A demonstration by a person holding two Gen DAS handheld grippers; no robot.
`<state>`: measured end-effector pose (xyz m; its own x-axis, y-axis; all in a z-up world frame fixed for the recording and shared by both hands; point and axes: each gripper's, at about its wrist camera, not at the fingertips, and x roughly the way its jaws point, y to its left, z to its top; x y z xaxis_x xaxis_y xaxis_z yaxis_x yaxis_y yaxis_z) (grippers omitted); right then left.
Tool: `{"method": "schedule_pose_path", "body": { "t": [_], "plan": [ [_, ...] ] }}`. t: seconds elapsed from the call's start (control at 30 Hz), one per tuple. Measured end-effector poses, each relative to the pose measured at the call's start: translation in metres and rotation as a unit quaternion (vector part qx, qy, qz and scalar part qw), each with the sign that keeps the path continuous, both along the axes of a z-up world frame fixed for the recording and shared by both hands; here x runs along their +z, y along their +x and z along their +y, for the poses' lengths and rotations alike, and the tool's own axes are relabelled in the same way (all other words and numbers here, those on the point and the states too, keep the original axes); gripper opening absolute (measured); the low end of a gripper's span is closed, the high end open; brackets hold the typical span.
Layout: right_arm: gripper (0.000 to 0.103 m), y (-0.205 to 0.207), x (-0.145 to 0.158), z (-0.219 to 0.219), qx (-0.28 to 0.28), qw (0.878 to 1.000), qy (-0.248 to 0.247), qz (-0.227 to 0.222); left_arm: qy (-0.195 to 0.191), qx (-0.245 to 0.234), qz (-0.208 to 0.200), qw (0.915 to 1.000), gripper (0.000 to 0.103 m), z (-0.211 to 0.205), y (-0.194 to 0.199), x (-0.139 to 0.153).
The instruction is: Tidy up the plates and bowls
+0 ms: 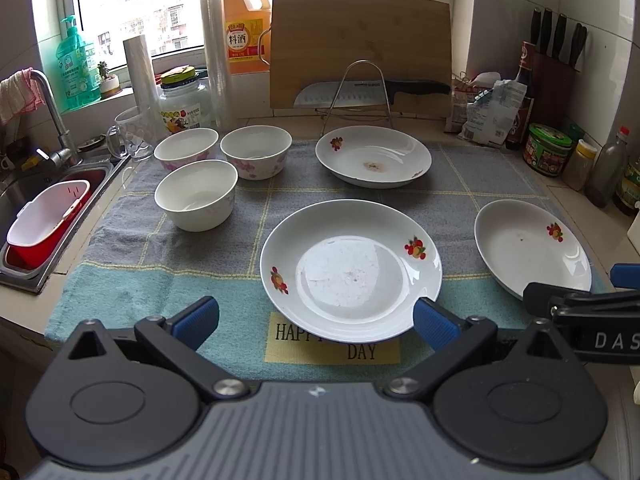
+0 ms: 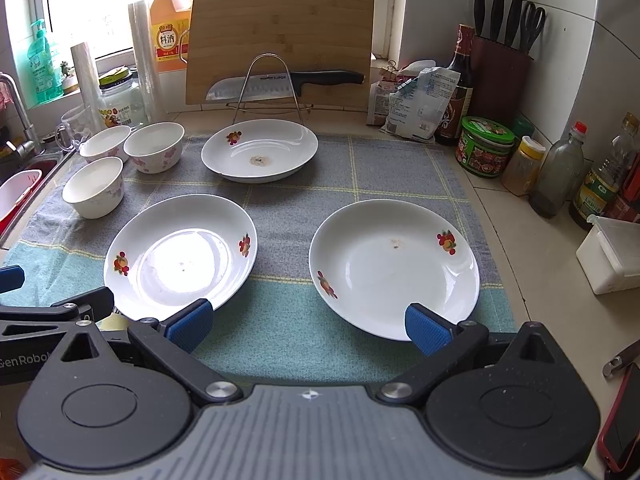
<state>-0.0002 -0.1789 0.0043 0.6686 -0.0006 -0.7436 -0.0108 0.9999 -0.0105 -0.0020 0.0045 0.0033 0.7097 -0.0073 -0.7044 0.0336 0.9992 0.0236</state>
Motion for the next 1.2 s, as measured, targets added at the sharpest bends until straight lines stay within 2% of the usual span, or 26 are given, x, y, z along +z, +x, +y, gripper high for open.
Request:
{"method": "schedule_pose_path", "body": {
  "t": [1.2],
  "plan": [
    [0.103,-0.0031,0.0047,-0.0006,0.001,1.0,-0.003,-0.005,-0.002,0.003,-0.003,1.0,0.102,0.0002,-0.0031,0.0044]
  ]
}}
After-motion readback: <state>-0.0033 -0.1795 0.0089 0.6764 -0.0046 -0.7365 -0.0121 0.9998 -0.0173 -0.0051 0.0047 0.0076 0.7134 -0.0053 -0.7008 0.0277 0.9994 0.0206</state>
